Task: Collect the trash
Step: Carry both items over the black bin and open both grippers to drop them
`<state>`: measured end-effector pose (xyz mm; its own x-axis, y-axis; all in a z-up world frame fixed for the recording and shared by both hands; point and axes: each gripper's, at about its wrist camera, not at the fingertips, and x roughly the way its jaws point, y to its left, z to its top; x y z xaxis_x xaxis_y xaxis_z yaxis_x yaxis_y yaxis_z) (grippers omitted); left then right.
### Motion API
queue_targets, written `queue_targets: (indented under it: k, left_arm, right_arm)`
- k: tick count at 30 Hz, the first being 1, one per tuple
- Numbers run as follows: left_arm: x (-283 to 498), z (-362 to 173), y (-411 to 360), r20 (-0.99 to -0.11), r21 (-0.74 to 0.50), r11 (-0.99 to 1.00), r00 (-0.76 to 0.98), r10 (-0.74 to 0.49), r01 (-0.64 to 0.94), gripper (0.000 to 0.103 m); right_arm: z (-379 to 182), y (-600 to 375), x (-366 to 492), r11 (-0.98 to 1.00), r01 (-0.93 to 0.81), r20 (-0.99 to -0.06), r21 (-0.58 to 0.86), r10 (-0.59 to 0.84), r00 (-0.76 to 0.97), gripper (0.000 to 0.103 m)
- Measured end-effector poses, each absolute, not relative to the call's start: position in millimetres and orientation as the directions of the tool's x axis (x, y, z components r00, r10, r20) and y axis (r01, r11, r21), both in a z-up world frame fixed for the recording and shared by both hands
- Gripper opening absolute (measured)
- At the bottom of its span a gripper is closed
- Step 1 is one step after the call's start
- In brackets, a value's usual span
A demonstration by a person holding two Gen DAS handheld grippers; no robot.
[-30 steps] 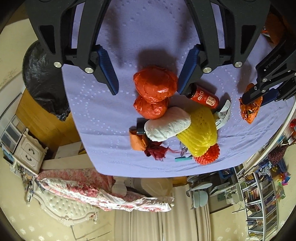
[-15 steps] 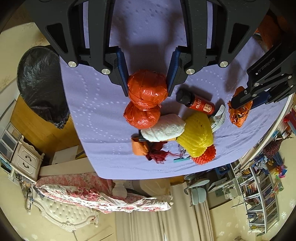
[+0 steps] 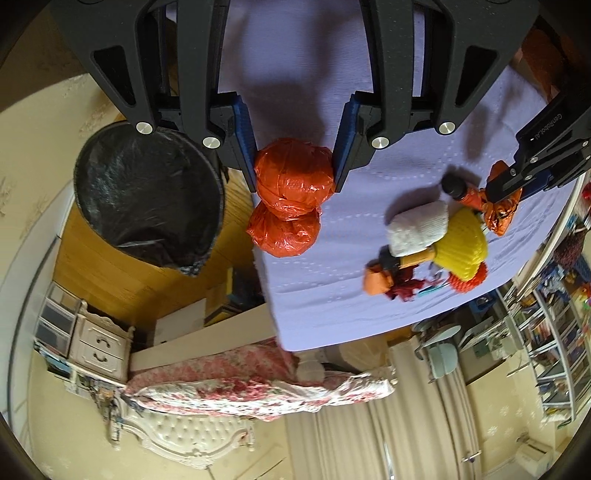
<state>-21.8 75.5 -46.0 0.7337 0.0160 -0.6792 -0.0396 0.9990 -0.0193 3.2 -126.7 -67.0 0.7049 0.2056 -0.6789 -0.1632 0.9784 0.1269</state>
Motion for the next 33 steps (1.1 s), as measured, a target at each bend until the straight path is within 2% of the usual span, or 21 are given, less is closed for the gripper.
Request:
queue_targets:
  k: [9, 18, 33]
  left_arm:
    - [2.7, -33.2, 17.0, -0.641, -0.012, 0.996, 0.764, -0.073, 0.085, 0.042]
    - [38.8, -32.9, -45.4, -0.643, -0.005, 0.98, 0.75, -0.154, 0.198, 0.042]
    - [91.7, -58.5, -115.7, -0.69, 0.044, 0.96, 0.704, -0.17, 0.276, 0.042]
  right_arm:
    - [-63.1, -174.6, 15.8, 0.993, -0.061, -0.653, 0.103, 0.113, 0.749, 0.038]
    - [-70.5, -217.2, 33.5, 0.995, 0.027, -0.651, 0.095, 0.042, 0.758, 0.038]
    - [-86.6, -269.5, 62.3, 0.985, 0.115, -0.665, 0.131, 0.002, 0.747, 0.038]
